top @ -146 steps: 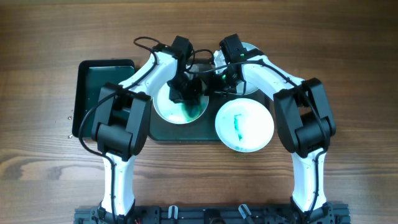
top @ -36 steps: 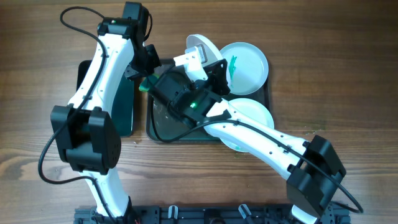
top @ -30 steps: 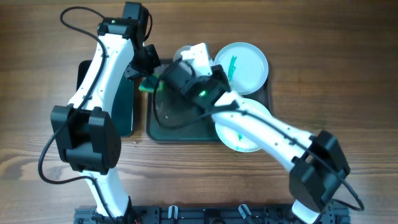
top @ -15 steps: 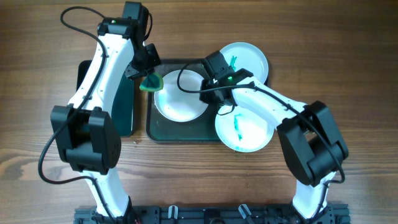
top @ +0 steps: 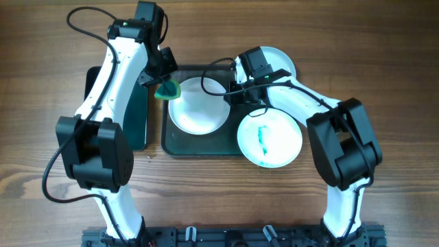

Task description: Clean dirty plates on tray and stack at the side

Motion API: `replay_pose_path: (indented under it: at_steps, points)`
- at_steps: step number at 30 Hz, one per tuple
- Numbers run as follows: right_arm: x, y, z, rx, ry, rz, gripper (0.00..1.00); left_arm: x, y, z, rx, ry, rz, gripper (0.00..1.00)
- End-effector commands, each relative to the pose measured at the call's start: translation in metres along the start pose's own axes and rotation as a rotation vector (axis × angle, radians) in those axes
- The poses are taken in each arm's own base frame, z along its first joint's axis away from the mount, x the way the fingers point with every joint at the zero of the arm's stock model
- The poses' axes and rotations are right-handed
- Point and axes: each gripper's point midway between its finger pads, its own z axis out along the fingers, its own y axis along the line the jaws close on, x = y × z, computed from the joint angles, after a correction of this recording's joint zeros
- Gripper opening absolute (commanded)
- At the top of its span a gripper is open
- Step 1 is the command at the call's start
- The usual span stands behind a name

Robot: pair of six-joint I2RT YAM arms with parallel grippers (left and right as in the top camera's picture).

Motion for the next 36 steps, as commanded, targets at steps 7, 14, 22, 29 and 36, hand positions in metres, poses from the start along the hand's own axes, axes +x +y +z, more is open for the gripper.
replay_pose_path:
  at_steps: [7,14,22,29,36]
  points:
    - [0.021,-0.034,0.011,0.173,0.051,0.353,0.04,0.017,-0.035,0.015,0.019,0.025,0.024,0.04]
    - [0.022,-0.033,0.011,0.168,0.055,0.324,0.04,0.026,-0.043,0.086,-0.037,0.102,0.199,0.04]
    - [0.020,-0.032,0.012,0.162,0.051,0.321,0.04,0.051,-0.090,0.107,0.281,0.205,0.583,0.04]
    - [0.020,-0.032,0.012,0.161,0.051,0.321,0.04,0.044,-0.082,0.108,0.267,0.206,0.510,0.04]
    - [0.020,-0.032,0.012,0.161,0.051,0.321,0.04,0.008,0.012,0.112,-0.147,0.139,0.123,0.04]
